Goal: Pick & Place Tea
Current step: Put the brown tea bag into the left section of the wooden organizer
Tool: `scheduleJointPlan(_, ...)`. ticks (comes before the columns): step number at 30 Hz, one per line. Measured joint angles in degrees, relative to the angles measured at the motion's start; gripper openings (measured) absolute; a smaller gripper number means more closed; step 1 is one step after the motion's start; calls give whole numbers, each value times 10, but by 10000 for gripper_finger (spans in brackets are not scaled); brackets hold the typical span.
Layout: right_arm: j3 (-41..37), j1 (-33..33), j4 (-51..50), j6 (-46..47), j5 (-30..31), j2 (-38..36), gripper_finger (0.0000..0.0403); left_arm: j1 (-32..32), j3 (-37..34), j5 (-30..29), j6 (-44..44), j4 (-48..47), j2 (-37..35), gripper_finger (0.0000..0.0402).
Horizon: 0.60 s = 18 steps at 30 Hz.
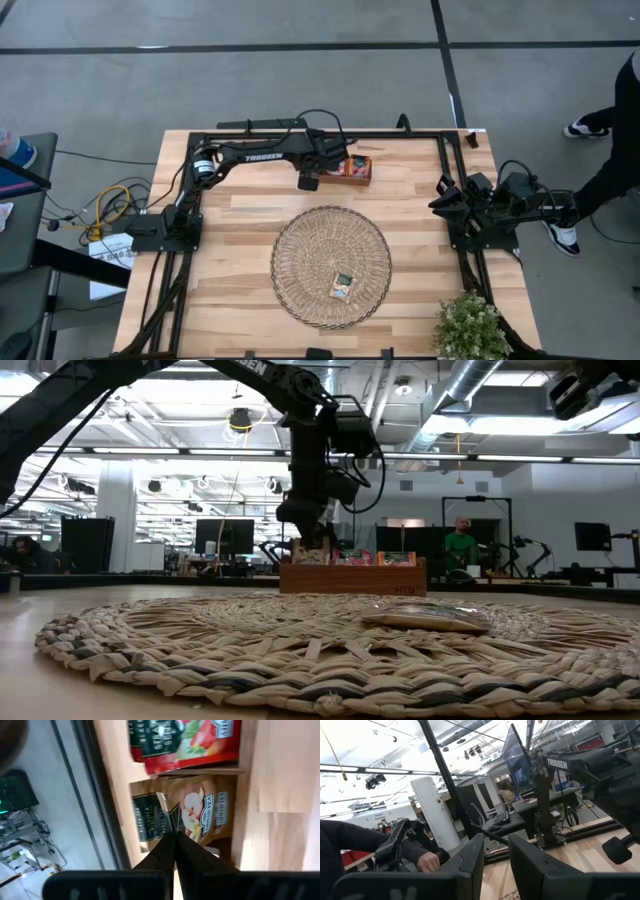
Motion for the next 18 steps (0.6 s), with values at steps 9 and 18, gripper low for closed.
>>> scheduleJointPlan(9,0,0,0,0,0,0,82,-1,0,7,-10,-1,0,0)
scheduleJointPlan(18,0,0,0,0,0,0,82,-1,0,12,-33,0,0,0)
